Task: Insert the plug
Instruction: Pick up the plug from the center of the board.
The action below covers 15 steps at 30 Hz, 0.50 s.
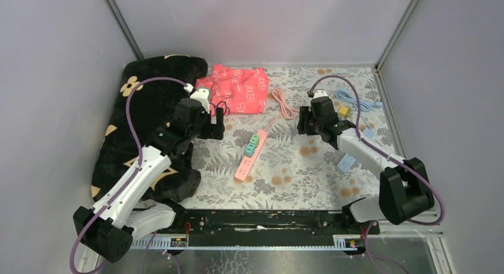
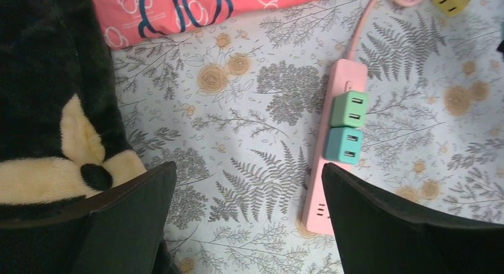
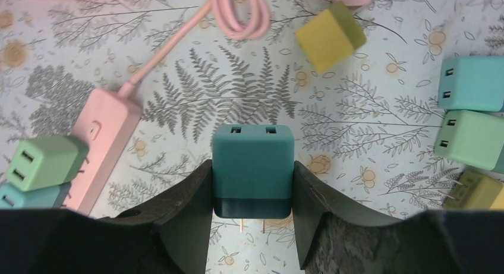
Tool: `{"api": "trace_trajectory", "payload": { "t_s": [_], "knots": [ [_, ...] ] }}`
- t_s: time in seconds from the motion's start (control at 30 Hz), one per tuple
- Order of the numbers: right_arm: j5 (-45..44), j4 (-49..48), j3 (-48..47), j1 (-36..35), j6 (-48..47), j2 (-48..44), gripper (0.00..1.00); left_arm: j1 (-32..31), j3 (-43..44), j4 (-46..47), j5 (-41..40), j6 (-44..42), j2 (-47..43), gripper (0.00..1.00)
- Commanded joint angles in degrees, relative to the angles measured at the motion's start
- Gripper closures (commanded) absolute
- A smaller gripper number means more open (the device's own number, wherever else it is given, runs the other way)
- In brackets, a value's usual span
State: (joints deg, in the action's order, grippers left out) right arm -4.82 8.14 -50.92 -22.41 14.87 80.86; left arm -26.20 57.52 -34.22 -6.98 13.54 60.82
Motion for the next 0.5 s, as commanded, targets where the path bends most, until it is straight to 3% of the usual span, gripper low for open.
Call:
{"api": "trace_trajectory", "payload": {
  "t_s": [0.0, 0.47],
  "knots": [
    [1.4, -4.6, 1.9, -3.3, -3.9, -4.8, 0.75, 0.4, 2.7, 0.3, 3.7, 2.6, 0.4, 0.00],
    [10.9, -16.4, 8.2, -11.5, -11.7, -11.9, 0.78, 0.4, 9.5, -1.9, 17.8, 7.8, 7.4, 0.00]
  ]
}}
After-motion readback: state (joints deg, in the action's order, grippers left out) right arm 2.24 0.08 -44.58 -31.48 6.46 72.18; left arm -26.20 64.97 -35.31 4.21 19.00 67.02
